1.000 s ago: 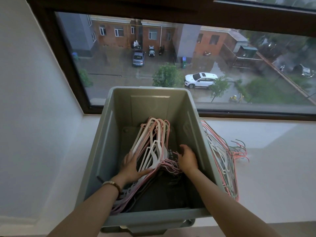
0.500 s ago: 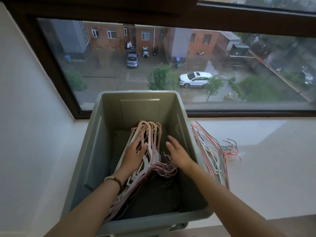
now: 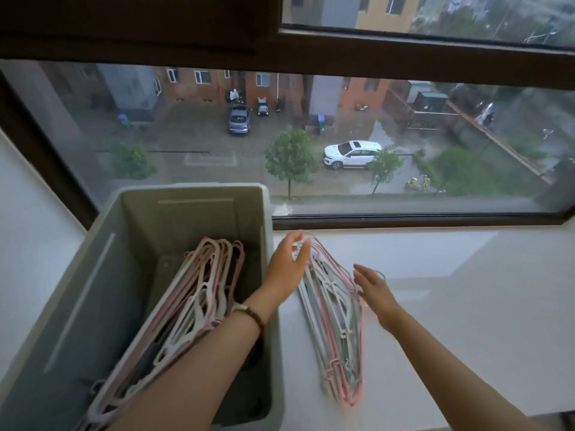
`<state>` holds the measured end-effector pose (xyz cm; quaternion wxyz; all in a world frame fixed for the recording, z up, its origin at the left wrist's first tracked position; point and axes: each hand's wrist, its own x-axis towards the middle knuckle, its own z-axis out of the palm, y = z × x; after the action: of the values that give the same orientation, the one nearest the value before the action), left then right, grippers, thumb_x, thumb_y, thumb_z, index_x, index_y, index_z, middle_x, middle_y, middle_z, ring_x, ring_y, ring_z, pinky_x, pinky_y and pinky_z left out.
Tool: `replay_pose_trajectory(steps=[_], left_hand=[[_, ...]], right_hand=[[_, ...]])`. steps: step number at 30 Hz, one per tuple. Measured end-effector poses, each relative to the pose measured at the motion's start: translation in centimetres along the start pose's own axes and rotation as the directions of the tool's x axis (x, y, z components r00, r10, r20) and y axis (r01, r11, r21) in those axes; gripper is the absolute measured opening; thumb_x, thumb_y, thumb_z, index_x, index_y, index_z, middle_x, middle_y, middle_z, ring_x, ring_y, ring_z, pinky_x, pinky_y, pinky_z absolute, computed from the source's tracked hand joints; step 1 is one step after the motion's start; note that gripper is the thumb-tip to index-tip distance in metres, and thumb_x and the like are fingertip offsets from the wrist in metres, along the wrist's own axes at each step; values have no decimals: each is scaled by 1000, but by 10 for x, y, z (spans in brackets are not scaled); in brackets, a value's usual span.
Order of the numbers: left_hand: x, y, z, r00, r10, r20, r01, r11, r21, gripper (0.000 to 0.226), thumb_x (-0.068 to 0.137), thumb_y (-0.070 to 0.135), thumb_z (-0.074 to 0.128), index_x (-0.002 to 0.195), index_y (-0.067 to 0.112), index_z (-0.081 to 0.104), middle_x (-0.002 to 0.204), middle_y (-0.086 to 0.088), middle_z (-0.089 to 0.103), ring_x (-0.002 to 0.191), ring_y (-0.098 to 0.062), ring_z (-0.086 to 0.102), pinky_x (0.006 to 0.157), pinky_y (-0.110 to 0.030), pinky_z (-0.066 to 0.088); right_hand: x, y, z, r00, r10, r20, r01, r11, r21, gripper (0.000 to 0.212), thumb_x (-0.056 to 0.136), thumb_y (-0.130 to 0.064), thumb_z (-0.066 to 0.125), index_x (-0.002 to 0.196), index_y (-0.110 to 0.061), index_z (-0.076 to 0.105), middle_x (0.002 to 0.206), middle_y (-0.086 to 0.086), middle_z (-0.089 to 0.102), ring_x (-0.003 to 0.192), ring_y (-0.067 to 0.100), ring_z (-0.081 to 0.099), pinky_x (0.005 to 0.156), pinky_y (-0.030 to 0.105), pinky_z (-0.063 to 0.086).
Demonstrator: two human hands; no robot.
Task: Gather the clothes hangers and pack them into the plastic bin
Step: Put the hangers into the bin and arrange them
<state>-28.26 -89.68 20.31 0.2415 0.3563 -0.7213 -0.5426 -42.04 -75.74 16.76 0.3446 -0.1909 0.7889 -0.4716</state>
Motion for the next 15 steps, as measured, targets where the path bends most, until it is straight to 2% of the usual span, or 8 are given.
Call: replay_pose_trajectory(steps=[3,7,10,12,13,15], left_hand=[[5,-13,57,986,-125,113,121,992,47,47,96,39,41,137,17,39,143,-2,44,128,-19,45,106,-33,38],[-1,-53,111,895,-408,180,393,912,116,60,98,42,35,148,16,16,156,-3,20,142,-22,26,113,-35,27],[-9,-89,137,820,-550,158,539,835,109,64,98,39,35,149,11,7,158,-7,14,144,-24,21,114,-34,23],[-15,-110,151,759,-633,152,623,774,111,66,99,39,35,149,9,5,158,-8,12,145,-25,18,116,-34,20],[-20,-117,154,731,-663,161,650,749,129,66,98,40,34,149,8,5,158,-9,12,145,-25,17,116,-34,19],[-25,-137,169,693,-702,164,678,712,183,66,97,44,33,148,7,13,156,-11,17,144,-28,20,118,-37,19]], right_hand=[[16,46,-27,994,107,24,-107,994,16,34,95,-25,53,126,-12,54,127,3,53,118,18,49,110,39,36],[33,95,-45,970,216,109,-215,976,-21,36,93,-23,55,126,-9,51,135,7,49,115,18,47,98,33,38],[48,131,-44,933,330,142,-325,944,-60,57,92,-27,58,140,-3,38,145,11,40,130,24,41,109,40,35],[58,154,-38,907,385,167,-381,923,-56,65,91,-29,58,144,-2,31,146,11,38,132,25,40,109,41,36],[59,162,-33,894,412,175,-410,911,-51,61,91,-29,58,140,-2,36,138,11,45,125,24,46,103,37,41],[62,172,-23,881,422,213,-427,904,-24,36,91,-23,59,120,-4,54,103,4,61,92,14,58,76,20,49]])
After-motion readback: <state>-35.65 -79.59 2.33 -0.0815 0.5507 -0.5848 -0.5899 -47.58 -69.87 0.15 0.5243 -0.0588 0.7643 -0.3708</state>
